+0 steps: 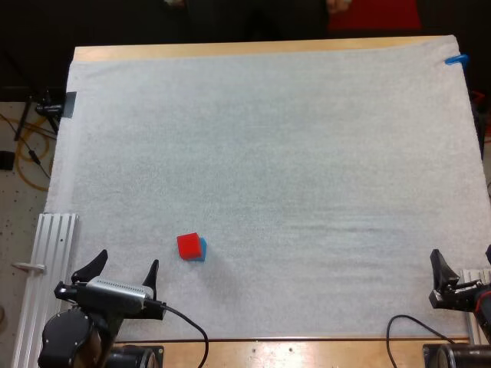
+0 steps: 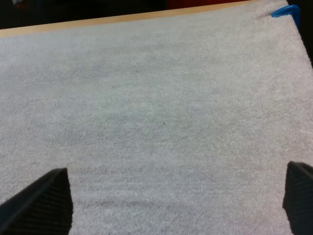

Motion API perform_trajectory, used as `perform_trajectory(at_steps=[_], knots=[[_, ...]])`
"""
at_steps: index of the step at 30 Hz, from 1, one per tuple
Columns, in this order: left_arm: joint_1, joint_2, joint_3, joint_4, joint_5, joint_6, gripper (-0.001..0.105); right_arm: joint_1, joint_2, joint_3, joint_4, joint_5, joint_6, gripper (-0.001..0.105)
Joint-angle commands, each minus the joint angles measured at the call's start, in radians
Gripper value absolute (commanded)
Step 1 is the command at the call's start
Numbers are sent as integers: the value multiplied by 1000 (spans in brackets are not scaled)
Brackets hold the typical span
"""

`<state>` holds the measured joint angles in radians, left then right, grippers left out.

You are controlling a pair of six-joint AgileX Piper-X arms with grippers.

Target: Stack red cube on blue cube

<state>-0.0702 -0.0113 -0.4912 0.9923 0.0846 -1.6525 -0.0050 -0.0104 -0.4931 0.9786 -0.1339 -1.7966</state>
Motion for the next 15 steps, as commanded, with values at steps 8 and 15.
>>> perform_trajectory(at_steps=[8, 15], knots=[[1, -139, -4, -12, 0, -10, 76, -3, -41, -4, -2, -1, 0, 85], [1, -139, -4, -12, 0, -4, 76, -3, -41, -4, -2, -1, 0, 85]])
